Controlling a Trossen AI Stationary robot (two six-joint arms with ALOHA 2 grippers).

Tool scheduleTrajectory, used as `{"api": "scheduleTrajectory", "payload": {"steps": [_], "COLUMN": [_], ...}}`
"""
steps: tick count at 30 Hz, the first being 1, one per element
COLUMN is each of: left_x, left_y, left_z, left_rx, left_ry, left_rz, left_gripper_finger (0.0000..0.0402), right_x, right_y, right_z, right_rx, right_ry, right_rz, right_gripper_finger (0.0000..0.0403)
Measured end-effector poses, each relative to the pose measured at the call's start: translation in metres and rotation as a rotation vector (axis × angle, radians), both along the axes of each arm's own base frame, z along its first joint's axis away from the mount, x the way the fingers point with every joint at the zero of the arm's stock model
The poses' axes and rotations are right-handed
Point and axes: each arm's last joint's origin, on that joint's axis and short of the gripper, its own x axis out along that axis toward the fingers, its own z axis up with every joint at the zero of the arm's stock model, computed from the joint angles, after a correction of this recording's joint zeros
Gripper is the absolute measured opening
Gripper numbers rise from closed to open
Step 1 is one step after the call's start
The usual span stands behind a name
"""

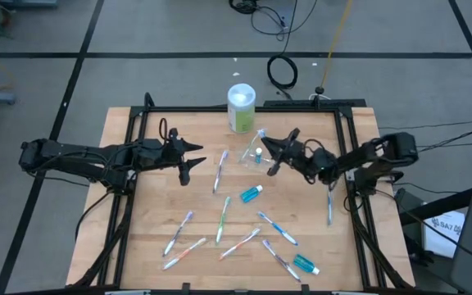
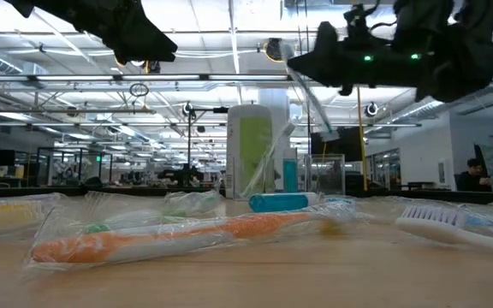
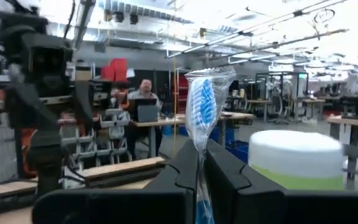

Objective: Pick & Place toothbrushing station
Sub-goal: Put the top middle blue toothbrush into the transparent organizer

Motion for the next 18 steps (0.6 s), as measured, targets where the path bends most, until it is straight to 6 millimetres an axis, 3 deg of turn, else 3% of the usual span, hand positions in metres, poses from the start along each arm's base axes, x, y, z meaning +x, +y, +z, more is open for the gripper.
{"api": "scheduleTrajectory", "payload": {"steps": [5,12,18], "left_x": [0.000,-0.005,-0.008], "left_y": [0.000,-0.004,-0.004], "left_z": [0.000,-0.002,-0.001], "left_rx": [-0.001,0.001,0.008], "left_ry": [0.001,0.038,0.046], "left_rz": [-0.001,-0.009,0.000], "left_gripper_finger": [0.0191,0.0191,0.0191], "right_x": [0.016,0.015,0.016], "right_y": [-0.002,0.000,0.004], "right_z": [-0.009,-0.016,-0.024], "right_rx": [-0.012,0.043,0.090], "right_ry": [0.053,0.113,0.169], "right_rz": [-0.059,-0.192,-0.202], "right_gripper_finger": [0.0008,0.0008,0.0008]}}
